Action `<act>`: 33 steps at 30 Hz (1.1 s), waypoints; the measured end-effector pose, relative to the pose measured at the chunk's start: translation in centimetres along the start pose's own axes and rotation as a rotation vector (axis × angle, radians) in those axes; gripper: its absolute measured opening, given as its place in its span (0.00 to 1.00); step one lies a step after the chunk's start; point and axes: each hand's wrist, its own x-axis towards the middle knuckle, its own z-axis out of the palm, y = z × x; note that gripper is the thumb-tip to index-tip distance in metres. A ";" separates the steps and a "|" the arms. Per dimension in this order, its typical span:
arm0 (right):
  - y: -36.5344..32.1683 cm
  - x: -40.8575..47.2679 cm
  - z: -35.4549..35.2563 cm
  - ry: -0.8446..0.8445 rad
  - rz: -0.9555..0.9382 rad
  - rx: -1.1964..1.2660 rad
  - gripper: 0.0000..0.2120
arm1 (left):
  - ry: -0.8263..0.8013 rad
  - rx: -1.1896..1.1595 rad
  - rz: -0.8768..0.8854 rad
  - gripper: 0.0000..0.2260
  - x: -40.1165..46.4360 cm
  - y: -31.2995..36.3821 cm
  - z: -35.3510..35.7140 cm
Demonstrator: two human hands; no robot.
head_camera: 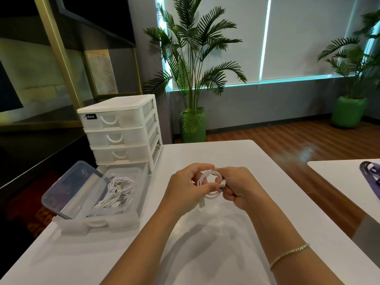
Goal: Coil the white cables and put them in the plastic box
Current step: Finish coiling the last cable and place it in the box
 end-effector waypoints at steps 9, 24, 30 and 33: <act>-0.2 0.4 -0.2 -0.180 0.136 0.174 0.25 | 0.128 0.029 -0.060 0.09 0.5 -0.5 -0.1; -0.2 -0.7 0.8 -0.123 -0.263 -0.046 0.15 | 0.189 -0.428 -0.312 0.04 0.8 -0.4 -0.4; 0.8 0.2 1.2 0.085 -0.538 -0.338 0.07 | 0.174 -0.758 -0.451 0.04 0.9 -0.2 -1.1; 1.1 0.2 1.3 0.133 -0.654 -0.504 0.06 | 0.167 -0.903 -0.502 0.04 0.9 -0.1 -1.4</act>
